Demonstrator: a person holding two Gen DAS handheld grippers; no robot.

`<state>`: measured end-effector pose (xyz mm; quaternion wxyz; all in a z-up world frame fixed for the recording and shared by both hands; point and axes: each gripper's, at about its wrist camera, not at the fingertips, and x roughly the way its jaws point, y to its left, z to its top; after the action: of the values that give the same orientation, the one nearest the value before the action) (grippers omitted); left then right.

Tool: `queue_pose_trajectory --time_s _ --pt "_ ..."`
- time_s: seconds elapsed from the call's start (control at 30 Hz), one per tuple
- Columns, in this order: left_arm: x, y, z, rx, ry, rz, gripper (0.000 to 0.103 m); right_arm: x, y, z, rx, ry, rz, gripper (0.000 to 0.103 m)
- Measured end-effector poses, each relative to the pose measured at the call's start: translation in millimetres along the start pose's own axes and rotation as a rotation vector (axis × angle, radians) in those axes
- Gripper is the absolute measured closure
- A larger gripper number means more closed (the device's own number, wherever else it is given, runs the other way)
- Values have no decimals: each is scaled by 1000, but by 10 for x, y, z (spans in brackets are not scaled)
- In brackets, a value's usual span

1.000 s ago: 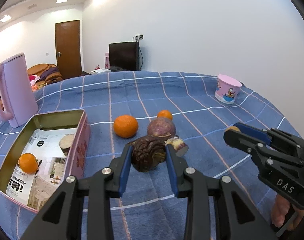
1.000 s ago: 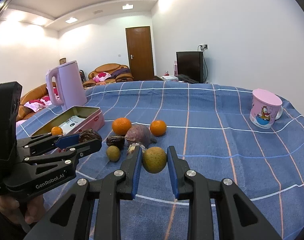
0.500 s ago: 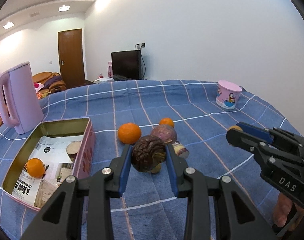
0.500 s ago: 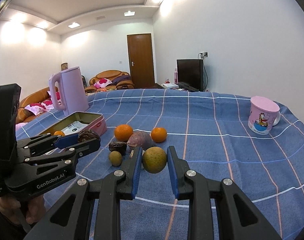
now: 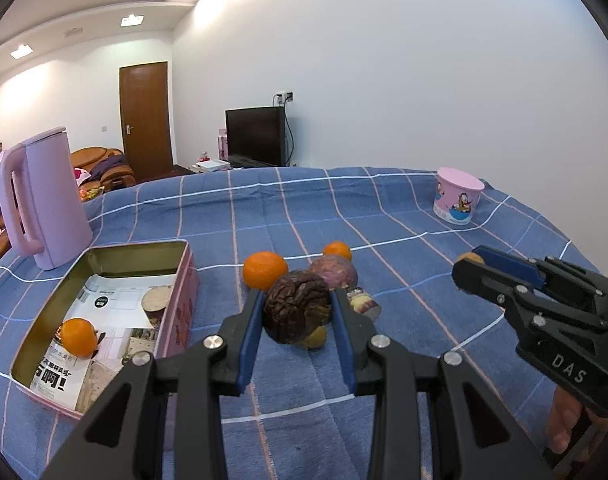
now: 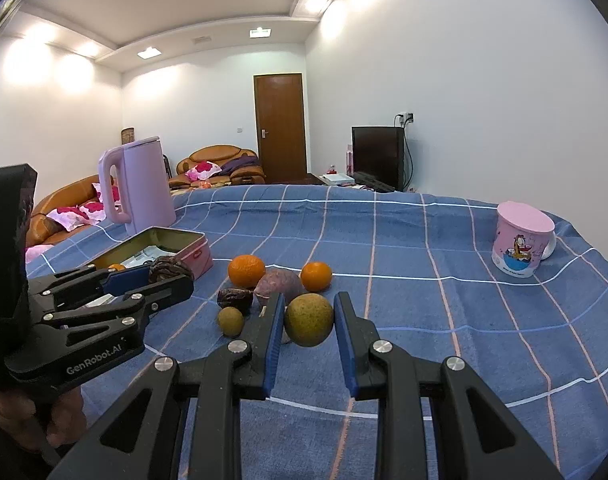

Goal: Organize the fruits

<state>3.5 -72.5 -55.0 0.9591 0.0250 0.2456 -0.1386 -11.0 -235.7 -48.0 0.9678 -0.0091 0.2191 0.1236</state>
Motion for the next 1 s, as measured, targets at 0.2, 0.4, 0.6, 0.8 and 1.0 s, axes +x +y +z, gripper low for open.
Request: queue_pose_trajectory --time_s 0.2,0.4,0.6,0.8,1.0 --pt "-58 117 39 -19 -7 16 68 49 104 90 -22 0 17 76" --pt "-98 288 74 -46 -13 42 68 132 286 221 -55 -4 42 76" --pt "-94 534 72 -81 -1 84 68 252 531 341 -93 -10 87 76" --pt "-102 797 71 -122 5 126 68 394 781 432 -127 -12 134 76" --pt "-125 1021 85 -154 2 161 68 504 979 493 -153 -13 169 76"
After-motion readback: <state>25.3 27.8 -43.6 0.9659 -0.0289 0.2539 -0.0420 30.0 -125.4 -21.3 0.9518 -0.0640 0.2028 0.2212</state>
